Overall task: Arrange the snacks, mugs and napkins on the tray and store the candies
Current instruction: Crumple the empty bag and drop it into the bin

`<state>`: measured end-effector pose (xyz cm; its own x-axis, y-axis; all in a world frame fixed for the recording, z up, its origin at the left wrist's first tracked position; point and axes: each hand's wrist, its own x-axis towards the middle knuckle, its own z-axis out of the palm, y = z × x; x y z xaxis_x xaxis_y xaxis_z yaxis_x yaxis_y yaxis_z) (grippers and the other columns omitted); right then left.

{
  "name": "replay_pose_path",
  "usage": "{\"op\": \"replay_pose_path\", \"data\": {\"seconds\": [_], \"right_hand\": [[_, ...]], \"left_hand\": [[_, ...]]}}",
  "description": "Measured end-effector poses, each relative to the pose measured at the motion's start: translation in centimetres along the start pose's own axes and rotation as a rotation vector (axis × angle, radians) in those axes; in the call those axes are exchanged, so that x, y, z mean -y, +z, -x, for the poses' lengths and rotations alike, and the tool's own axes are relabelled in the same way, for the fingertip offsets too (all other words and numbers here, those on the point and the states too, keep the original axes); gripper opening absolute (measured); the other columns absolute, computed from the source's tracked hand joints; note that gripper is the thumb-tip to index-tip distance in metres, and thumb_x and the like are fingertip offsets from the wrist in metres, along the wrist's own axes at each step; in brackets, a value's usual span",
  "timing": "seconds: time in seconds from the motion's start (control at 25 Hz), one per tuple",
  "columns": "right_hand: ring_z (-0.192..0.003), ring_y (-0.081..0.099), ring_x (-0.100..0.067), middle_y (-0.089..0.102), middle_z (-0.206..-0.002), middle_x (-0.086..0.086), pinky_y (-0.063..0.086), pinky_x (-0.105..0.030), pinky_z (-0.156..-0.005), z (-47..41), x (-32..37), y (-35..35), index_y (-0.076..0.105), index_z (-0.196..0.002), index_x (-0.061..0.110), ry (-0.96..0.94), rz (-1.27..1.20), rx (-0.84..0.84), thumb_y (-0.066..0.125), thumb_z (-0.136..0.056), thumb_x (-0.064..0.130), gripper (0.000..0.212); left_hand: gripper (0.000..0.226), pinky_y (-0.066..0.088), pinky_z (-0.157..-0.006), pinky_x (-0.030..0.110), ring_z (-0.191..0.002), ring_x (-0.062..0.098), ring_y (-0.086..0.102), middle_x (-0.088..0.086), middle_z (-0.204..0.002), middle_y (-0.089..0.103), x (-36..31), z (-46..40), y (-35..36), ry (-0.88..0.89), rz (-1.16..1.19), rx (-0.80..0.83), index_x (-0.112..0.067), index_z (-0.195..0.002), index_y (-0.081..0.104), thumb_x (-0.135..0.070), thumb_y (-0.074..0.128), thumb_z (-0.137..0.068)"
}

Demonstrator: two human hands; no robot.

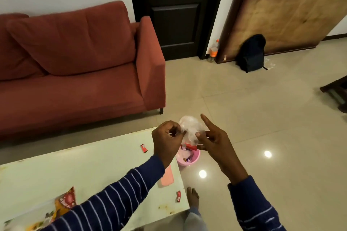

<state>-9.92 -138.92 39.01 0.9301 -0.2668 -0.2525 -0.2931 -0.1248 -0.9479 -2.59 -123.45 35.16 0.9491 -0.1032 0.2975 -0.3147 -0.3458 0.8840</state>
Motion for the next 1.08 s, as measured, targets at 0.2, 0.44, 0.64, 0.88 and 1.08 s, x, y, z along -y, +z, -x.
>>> {"op": "replay_pose_path", "data": {"seconds": [0.2,0.44,0.64,0.88,1.08], "right_hand": [[-0.108,0.069,-0.021,0.071,-0.12,0.004,0.061,-0.043,-0.085,-8.1,-7.7,-5.5,0.069,-0.126,0.027,0.094,-0.07,-0.004,0.073,-0.086,0.005,0.046],[-0.083,0.073,-0.009,0.076,-0.102,-0.006,0.06,-0.022,-0.063,-16.6,-19.2,-8.3,0.074,-0.087,0.034,0.341,-0.032,-0.223,0.068,-0.081,-0.011,0.046],[-0.096,0.07,-0.027,0.073,-0.11,-0.011,0.059,-0.045,-0.088,-21.7,-29.2,-6.8,0.076,-0.106,0.014,0.506,0.071,-0.111,0.072,-0.077,-0.009,0.037],[-0.107,0.066,-0.036,0.069,-0.122,-0.017,0.055,-0.049,-0.097,-27.1,-38.1,-2.4,0.073,-0.118,0.019,0.533,0.298,0.065,0.059,-0.08,-0.007,0.048],[-0.084,0.058,-0.026,0.065,-0.111,-0.006,0.058,-0.044,-0.089,-28.7,-40.7,-0.7,0.073,-0.121,0.023,0.743,0.297,0.083,0.047,-0.08,-0.007,0.057]], "left_hand": [[0.016,0.056,-0.074,0.016,-0.078,-0.001,0.067,-0.01,-0.083,0.071,3.3,-0.8,9.3,-0.222,-0.027,0.26,-0.014,-0.089,0.073,-0.012,0.082,-0.077],[0.06,0.04,-0.104,0.015,-0.127,-0.008,0.045,-0.032,-0.135,0.047,8.2,3.9,13.7,-0.547,-0.009,0.638,-0.047,-0.136,0.044,-0.027,0.071,-0.088],[0.032,0.039,-0.085,-0.001,-0.11,-0.016,0.055,-0.043,-0.11,0.059,11.5,9.4,15.8,-0.779,-0.031,0.624,-0.03,-0.12,0.065,-0.027,0.068,-0.089],[0.03,0.036,-0.085,0.0,-0.097,-0.021,0.052,0.0,-0.12,0.07,14.9,11.9,15.8,-0.778,-0.086,0.564,-0.016,-0.122,0.065,-0.026,0.064,-0.093],[0.025,0.046,-0.077,0.009,-0.089,0.002,0.063,-0.001,-0.11,0.072,16.9,12.9,13.6,-0.809,-0.131,0.483,-0.015,-0.113,0.068,-0.029,0.064,-0.091]]}}
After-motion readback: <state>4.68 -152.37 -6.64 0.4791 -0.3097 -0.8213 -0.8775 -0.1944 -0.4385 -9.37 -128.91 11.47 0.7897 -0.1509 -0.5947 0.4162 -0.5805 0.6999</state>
